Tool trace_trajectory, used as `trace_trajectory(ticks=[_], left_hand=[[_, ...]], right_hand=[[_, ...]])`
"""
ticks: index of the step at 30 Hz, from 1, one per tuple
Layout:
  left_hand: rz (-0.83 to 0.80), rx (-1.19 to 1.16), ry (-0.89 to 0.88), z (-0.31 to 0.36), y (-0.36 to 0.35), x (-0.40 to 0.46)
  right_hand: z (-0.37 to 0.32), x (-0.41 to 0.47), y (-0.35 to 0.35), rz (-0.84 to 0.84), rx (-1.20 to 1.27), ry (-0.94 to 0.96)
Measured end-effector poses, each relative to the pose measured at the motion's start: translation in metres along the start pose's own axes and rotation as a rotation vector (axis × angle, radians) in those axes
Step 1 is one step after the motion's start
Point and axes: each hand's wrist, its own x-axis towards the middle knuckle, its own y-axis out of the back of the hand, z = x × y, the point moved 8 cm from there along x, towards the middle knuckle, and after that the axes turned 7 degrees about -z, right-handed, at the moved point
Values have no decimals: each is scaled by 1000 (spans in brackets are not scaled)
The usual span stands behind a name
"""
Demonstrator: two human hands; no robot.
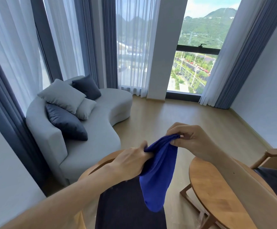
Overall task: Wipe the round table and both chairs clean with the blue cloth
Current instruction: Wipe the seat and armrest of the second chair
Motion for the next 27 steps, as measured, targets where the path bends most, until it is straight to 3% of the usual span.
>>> trace_trajectory(ticks=[5,10,13,19,23,27], left_hand=[[-212,168,44,-8,-15,0],[-321,80,9,-15,-13,-6],[-329,-37,-50,-15,-5,-9],[-187,-146,-114,-12,7,-17],[-244,-214,-125,-11,5,-23],[-394,-131,-67,-15,-8,-25]], right_hand=[[8,-1,-2,-14,-91,-57],[19,-3,-4,-35,-171,-118],[22,-3,-3,-30,-199,-140],[20,-2,-5,-30,-192,-139],[19,0,-8,-56,-227,-149],[19,2,-12,-78,-270,-152]])
